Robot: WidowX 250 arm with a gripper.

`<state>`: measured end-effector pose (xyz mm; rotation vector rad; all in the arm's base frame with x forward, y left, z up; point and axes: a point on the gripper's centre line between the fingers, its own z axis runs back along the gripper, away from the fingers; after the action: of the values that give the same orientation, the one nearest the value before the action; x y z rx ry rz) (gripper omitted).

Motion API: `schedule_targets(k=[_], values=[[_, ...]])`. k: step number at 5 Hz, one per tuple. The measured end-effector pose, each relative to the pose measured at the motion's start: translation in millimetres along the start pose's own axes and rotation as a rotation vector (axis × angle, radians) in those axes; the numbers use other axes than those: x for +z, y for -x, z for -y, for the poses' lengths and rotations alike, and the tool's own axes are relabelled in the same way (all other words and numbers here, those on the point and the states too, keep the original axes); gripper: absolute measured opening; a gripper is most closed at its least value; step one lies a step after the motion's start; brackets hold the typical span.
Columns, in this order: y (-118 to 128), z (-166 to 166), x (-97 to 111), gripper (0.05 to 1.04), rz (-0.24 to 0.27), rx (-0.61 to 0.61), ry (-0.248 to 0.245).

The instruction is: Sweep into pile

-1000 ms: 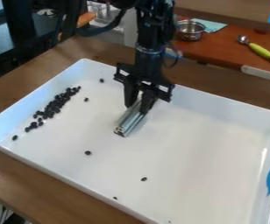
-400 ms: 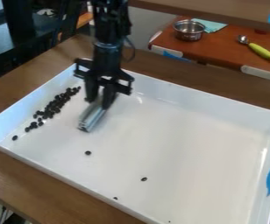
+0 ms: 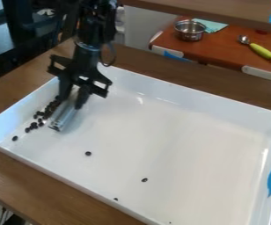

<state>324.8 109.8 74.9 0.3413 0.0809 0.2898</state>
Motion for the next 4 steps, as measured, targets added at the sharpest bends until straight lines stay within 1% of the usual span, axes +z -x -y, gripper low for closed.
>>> schedule_targets(k=[1,2,3,4], values=[[6,3,22,0.352,0.046,-0.009,0.068],[21,24,57,0.352,0.093,-0.059,0.177],[43,58,86,0.352,0.134,-0.162,0.278],[62,95,80,0.352,0.147,-0.256,0.252]])
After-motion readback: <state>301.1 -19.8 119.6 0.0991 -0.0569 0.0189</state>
